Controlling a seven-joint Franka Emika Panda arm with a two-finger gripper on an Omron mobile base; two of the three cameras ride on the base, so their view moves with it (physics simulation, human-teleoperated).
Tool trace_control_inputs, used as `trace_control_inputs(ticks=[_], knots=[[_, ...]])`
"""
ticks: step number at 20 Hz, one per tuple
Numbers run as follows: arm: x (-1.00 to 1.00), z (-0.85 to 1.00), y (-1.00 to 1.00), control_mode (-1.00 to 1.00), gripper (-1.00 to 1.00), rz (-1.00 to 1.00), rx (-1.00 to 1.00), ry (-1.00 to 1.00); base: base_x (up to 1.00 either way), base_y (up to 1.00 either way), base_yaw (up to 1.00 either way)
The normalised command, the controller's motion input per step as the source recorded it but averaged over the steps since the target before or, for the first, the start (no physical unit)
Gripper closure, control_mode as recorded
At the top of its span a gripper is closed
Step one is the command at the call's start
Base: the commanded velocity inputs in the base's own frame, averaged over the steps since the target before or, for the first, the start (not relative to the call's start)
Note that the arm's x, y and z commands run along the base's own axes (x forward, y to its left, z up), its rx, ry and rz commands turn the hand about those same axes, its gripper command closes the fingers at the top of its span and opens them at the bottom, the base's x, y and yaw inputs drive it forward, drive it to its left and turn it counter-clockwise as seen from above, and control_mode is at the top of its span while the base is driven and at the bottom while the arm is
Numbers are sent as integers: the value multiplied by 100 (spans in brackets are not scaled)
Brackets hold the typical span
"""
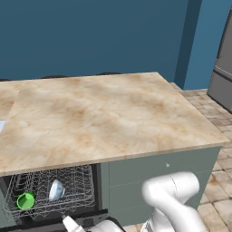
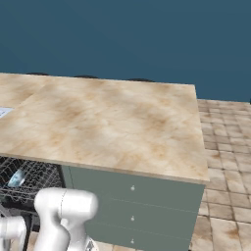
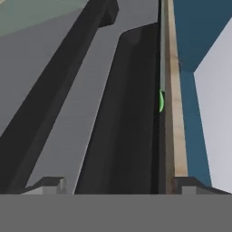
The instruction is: Pick up the cup and bowl from the counter, place them in the dishwasher, and close the dishwasher door.
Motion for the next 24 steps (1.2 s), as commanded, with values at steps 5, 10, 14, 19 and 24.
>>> trace_control_inputs(ticks=[5, 10, 14, 19, 24], knots=[[100, 0, 0, -100, -100, 0, 8, 0, 0, 0, 0], [100, 0, 0, -100, -100, 0, 9, 0, 0, 0, 0], [100, 0, 0, -100, -100, 0, 5, 0, 0, 0, 0], [100, 0, 0, -100, -100, 0, 6, 0, 0, 0, 0], [100, -10, 1, -100, -100, 0, 1, 0, 0, 0, 0]])
